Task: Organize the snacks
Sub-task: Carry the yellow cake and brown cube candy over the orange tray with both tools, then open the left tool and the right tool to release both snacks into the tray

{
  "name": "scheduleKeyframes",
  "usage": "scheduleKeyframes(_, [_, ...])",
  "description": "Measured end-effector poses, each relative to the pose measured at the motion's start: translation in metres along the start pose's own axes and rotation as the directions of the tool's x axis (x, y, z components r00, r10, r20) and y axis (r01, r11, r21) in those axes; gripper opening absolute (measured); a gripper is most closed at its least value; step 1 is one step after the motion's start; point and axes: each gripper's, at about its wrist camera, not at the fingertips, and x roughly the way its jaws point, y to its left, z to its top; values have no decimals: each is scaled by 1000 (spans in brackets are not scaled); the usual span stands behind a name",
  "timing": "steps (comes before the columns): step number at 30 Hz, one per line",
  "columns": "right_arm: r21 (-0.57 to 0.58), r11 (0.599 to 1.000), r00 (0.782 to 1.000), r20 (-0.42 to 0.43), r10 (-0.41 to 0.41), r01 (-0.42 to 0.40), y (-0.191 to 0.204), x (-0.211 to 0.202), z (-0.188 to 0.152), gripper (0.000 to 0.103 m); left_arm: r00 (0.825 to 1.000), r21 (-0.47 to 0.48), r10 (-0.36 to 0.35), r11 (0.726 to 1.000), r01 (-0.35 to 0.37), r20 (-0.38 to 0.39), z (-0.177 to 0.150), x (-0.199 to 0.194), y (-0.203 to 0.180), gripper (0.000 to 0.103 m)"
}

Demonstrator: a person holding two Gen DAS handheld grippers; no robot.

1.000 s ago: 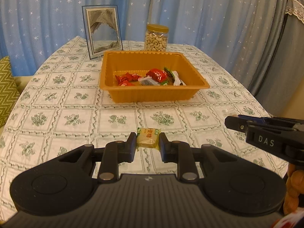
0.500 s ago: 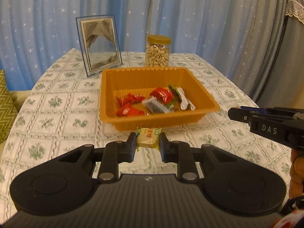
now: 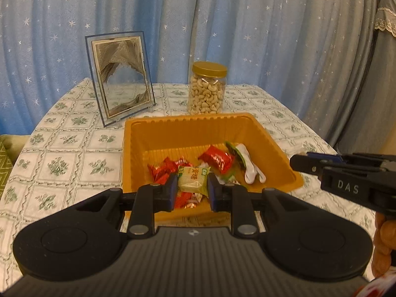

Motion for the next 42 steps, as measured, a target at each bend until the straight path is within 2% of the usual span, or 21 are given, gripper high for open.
scheduleKeyframes(21, [82,996,996,-84,40,-33,-18,75,29,21,998,-97,-25,995,19,-58,26,70,33,22])
scheduleKeyframes(29, [82,996,993,-110,37,-28,-19,92,33,21,997,-100,-33,995,25,-70,28,85,36,23])
scheduleKeyframes(30, [82,996,993,-113,38,-29,-18,94,32,21,997,-101,-39,994,31,-70,28,86,36,24])
scheduleKeyframes(32, [80,996,992,-118,40,-30,-18,96,31,21,997,-112,-46,993,38,-67,29,89,38,37])
scheduleKeyframes(33, [81,996,992,-119,41,-32,-18,96,31,21,997,-113,-38,993,31,-62,28,89,39,51])
scheduleKeyframes(37, [85,996,992,-121,44,-33,-17,97,32,21,999,-119,-11,993,5,-48,28,85,46,52])
scheduleKeyframes(42, [98,995,992,-122,41,-29,-19,97,32,21,998,-83,12,996,-17,-54,28,84,47,52])
